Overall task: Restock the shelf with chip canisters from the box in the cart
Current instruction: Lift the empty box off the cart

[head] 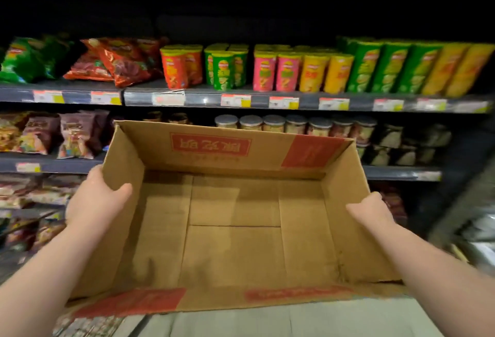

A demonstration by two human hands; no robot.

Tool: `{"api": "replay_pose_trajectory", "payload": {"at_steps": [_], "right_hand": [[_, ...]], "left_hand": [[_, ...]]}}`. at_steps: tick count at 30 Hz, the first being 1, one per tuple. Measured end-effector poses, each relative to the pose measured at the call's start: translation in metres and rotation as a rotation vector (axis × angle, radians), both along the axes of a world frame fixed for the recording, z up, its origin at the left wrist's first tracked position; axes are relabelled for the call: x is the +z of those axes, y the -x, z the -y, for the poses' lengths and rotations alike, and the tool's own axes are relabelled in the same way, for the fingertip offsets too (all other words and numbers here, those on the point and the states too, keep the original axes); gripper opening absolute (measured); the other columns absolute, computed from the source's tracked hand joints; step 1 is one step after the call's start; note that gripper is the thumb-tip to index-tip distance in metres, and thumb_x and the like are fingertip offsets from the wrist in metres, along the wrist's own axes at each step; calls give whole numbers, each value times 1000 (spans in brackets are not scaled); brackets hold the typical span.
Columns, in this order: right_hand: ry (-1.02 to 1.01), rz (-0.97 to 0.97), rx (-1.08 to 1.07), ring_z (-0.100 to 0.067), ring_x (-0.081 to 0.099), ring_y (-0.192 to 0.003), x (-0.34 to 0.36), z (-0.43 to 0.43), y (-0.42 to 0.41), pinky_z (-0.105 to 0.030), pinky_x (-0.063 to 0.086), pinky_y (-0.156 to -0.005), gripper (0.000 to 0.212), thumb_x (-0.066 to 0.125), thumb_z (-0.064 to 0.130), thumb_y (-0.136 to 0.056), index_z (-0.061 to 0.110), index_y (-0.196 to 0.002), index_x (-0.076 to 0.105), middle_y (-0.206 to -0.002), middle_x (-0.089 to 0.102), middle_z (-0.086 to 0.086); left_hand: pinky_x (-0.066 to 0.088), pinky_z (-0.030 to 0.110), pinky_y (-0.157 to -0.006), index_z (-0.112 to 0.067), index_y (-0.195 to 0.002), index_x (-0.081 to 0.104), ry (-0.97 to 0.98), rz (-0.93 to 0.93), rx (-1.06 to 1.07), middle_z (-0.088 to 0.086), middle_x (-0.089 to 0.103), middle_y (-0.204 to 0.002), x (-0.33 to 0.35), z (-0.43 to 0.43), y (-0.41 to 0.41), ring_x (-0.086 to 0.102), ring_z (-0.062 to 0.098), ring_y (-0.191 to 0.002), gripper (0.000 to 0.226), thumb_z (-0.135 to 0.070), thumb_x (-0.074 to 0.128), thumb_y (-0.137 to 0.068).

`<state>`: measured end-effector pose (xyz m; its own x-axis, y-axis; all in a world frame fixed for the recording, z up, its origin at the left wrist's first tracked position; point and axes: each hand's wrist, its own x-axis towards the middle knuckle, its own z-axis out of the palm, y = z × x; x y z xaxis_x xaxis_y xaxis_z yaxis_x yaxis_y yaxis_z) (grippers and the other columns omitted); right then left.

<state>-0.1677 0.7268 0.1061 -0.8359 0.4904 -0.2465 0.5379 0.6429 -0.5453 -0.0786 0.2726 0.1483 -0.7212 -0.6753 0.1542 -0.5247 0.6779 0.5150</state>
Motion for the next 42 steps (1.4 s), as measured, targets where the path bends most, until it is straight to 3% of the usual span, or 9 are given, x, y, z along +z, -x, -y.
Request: {"api": "replay_pose_trajectory", "payload": {"at_steps": [8, 11, 13, 17, 23, 29, 34, 37, 42], "right_hand": [[39, -17, -213, -40, 54, -113, -4, -189, -65, -38, 42, -83, 65, 68, 24, -80, -6, -129, 37, -124, 53, -25], [42, 22, -270, -34, 57, -90, -17, -261, -94, -36, 46, -74, 64, 67, 26, -74, -10, -123, 44, -104, 59, -22], [23, 39, -337, -35, 57, -97, -21, -300, -118, -35, 44, -76, 55, 66, 22, -82, -10, -121, 45, -104, 57, -19], [30, 44, -551, -41, 53, -114, -24, -364, -169, -40, 46, -85, 61, 65, 24, -87, -2, -134, 35, -125, 53, -25], [38, 109, -794, -42, 52, -115, -36, -434, -240, -46, 46, -91, 63, 63, 32, -88, 2, -134, 34, -129, 51, -23], [98, 103, -1039, -41, 53, -116, -47, -496, -291, -43, 46, -91, 63, 64, 24, -88, -3, -137, 34, -132, 49, -25], [110, 119, -1209, -42, 55, -112, -56, -548, -314, -45, 48, -93, 54, 65, 22, -85, -4, -128, 43, -124, 55, -25], [92, 134, -1308, -43, 53, -114, -59, -575, -322, -44, 44, -91, 49, 66, 18, -87, -7, -124, 46, -123, 55, -27], [94, 134, -1440, -43, 53, -112, -64, -609, -333, -47, 46, -90, 57, 67, 21, -85, -6, -129, 41, -124, 52, -27]], "left_hand": [[45, 46, -85, -11, -128, 45, -40, 23, -236, 23, 60, -118, -12, -183, 36, 57, 42, -107, 54, -35, 63, -84], [47, 44, -83, -14, -128, 44, -32, 52, -332, 19, 62, -115, -19, -251, 46, 58, 40, -105, 53, -37, 62, -84], [47, 44, -83, -16, -130, 43, -36, 60, -406, 18, 62, -116, -24, -295, 53, 58, 40, -105, 54, -38, 61, -84], [46, 43, -79, -17, -131, 44, -58, 61, -572, 16, 62, -115, -33, -380, 68, 58, 39, -104, 54, -35, 62, -83], [47, 45, -81, -15, -136, 39, -25, 101, -797, 18, 59, -120, -47, -500, 98, 57, 40, -107, 59, -37, 61, -86], [50, 44, -83, -15, -138, 35, 34, 161, -1023, 17, 58, -123, -65, -632, 130, 57, 40, -107, 64, -41, 60, -85], [51, 44, -83, -20, -133, 36, 13, 205, -1209, 13, 61, -114, -85, -746, 158, 60, 37, -99, 63, -47, 59, -81], [50, 43, -84, -20, -132, 37, 17, 251, -1289, 13, 59, -118, -91, -814, 172, 58, 37, -105, 61, -44, 61, -82], [49, 46, -87, -18, -135, 34, 5, 300, -1451, 13, 56, -124, -97, -915, 190, 56, 37, -109, 64, -43, 62, -83]]}}
